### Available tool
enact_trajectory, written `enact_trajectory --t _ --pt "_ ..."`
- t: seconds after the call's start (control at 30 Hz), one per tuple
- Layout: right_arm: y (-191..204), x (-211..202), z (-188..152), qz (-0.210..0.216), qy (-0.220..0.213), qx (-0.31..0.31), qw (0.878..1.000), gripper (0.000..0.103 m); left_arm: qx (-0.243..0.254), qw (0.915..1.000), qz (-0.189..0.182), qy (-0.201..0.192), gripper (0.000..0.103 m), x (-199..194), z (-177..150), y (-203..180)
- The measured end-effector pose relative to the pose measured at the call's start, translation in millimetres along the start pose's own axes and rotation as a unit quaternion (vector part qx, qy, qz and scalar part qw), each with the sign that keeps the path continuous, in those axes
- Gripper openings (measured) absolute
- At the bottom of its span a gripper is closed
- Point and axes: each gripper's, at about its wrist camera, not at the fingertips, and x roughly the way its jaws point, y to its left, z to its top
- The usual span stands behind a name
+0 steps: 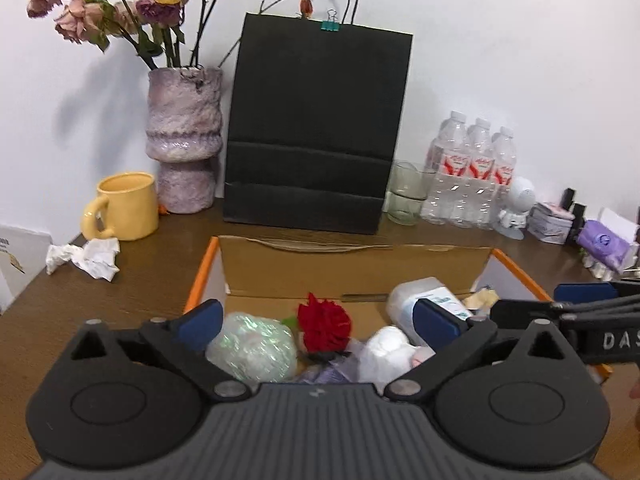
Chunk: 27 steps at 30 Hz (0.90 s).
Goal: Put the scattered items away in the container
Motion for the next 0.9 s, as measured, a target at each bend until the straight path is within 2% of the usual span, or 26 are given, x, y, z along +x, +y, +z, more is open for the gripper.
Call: enact_trajectory --t 0.5,0.9 --pt "3 -16 3 -0.006 -0.012 0.005 1.0 0.101 -0.013 0.9999 -0.006 0.009 0.103 -8 -2 -4" --pt "20 -65 -19 -0.003 -0.01 0.0 1.0 0.103 -0.008 0.9999 -0.007 0.009 0.103 -58 -7 -6"
